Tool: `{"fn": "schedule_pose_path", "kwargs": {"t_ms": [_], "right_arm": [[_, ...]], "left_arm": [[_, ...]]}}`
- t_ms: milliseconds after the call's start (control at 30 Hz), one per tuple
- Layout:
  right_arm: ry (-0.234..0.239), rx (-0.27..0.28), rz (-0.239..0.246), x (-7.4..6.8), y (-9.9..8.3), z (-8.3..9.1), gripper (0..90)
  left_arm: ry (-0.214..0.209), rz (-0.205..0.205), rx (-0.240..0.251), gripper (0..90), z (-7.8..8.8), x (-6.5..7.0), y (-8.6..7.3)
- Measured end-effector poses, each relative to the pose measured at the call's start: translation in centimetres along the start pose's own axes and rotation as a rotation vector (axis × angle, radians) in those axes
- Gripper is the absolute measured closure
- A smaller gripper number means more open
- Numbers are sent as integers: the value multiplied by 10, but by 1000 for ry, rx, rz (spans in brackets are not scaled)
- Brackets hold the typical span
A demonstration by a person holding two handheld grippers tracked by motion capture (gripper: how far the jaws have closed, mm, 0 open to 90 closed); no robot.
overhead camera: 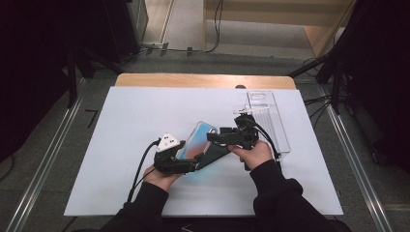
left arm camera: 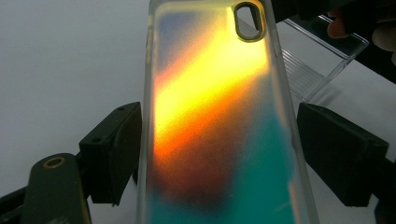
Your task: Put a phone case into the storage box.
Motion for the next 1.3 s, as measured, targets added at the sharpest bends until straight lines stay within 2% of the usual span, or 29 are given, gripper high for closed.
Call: {"fn": "schedule_pose_path", "kwargs": {"t_ms": [267, 400, 433, 600, 733, 867, 933, 1167, 1300], "right_arm": [[31, -4, -61, 2, 5, -10, 303], [60, -38, -87, 1, 8, -16, 382], [66, -49, -98, 1, 9, -17, 403], [87, -68, -177, 4, 14, -20, 543], [98, -65, -204, 8, 15, -18, 709], [145, -61, -261, 10, 16, -15, 738], [152, -61, -273, 9, 16, -13, 747], [166, -50, -265, 4, 19, -8, 765], [177, -53, -264, 0, 20, -4, 770]], "left_arm": [[-1, 18, 18, 170, -1, 2, -2], [-17, 17, 13, 170, -3, 4, -4], [-9, 14, 20, 170, -4, 5, -4], [-2, 9, 35, 170, -2, 5, -4], [0, 6, 48, 170, -1, 6, -3], [-7, -2, 58, 170, -1, 6, -3], [-7, -8, 63, 169, -1, 7, -2], [11, -42, 72, 166, 0, 11, 0], [-11, -23, 57, 156, 2, 13, 4]]}}
Point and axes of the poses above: each handheld gripper's, and its own axes: z roughly backward along the jaws, y roughly out of its top, x roughly to its right, the point moved 4 cm from there along -z, roughly forward along the jaws, and after that the axes turned 1 degree about -x, right-handed, at the moved point
